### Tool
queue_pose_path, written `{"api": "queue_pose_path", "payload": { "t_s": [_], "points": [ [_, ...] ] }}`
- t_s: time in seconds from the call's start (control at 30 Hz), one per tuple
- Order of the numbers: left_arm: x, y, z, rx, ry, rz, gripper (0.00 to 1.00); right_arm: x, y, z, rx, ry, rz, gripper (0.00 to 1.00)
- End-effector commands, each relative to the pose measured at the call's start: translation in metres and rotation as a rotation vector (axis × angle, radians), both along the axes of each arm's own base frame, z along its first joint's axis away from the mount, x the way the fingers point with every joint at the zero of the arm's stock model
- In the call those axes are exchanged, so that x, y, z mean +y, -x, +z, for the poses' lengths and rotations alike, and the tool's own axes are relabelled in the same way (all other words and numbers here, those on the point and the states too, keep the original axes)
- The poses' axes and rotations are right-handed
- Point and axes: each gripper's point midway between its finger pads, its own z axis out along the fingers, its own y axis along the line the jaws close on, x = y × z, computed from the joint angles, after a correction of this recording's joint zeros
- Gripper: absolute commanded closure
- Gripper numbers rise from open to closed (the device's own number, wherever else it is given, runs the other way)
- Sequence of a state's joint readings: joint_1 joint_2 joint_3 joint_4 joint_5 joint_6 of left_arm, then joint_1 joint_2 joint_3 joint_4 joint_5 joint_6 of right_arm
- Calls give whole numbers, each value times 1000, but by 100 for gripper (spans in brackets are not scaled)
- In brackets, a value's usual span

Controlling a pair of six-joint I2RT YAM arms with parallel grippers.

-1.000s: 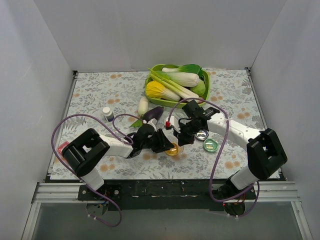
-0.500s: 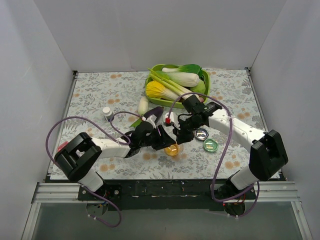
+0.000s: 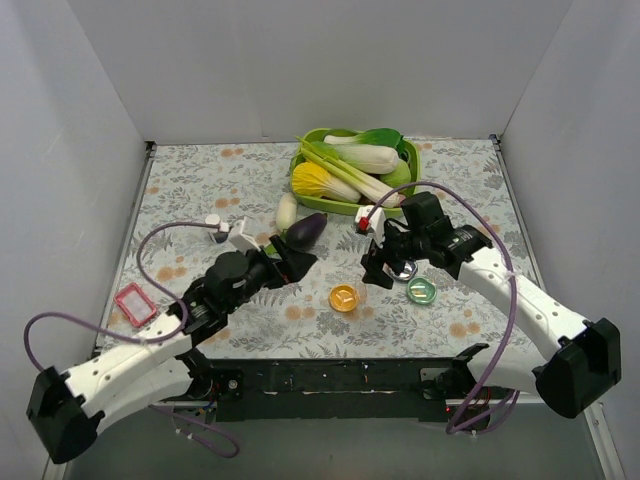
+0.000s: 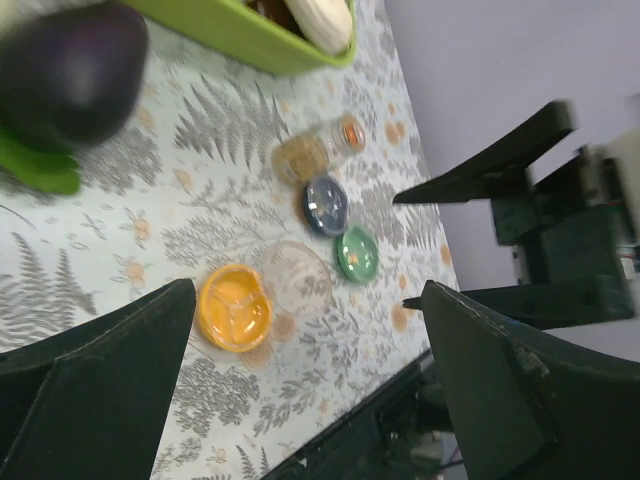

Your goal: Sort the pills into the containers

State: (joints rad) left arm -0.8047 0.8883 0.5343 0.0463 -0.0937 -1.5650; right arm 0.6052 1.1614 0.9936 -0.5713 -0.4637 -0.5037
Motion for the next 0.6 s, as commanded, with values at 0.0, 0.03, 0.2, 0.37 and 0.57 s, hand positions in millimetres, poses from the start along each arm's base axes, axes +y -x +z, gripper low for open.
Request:
{"api": "queue_pose_path", "payload": {
  "t_s": [0.0,0.03,0.2,0.37,0.57],
  "points": [
    [75,-1,0,-105,-159,222,2,2,-11,-16,120,7,-153,16],
    [83,-1,4,-120,-163,252,2,3,-16,-17,113,-9,-181,17],
    [107,9,-1,-93,-221,294,2,4,-10,-52,249,55,-241,22],
    [110,15,0,-84,-201,293,2,6,-14,-75,301,129,-276,29],
    [110,16,4,-87,-182,292,2,12,-23,-85,291,197,-283,43]
  ]
}}
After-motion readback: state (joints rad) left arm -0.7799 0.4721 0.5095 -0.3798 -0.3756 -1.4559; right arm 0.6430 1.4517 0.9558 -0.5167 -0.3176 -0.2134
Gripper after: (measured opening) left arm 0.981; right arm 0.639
